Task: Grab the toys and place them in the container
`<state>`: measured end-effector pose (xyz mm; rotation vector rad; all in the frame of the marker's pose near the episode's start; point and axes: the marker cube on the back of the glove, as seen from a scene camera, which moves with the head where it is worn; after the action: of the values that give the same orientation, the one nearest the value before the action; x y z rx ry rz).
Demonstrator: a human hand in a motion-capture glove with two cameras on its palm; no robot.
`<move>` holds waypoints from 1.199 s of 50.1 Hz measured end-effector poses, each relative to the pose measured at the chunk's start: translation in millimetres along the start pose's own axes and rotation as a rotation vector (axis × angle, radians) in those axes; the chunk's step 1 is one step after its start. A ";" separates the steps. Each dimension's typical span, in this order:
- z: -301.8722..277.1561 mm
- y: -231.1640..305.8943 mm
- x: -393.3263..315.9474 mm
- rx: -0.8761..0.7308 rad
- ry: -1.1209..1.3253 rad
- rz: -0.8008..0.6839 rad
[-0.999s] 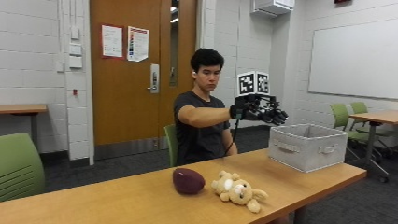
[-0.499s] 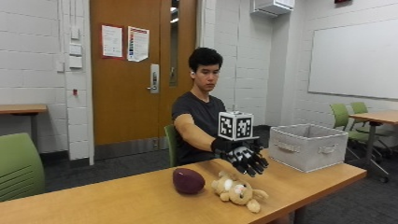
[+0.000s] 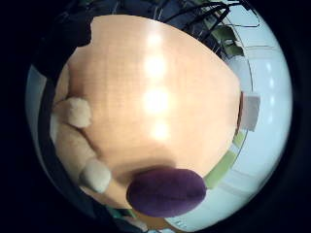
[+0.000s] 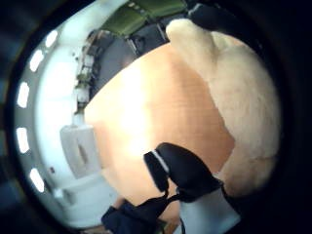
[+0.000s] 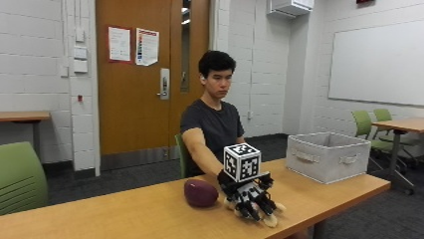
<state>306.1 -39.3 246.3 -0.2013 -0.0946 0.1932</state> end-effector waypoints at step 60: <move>-124.0 31.5 -87.1 0.105 0.052 -0.044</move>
<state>229.3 -49.9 112.3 -0.0997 -0.0374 0.1484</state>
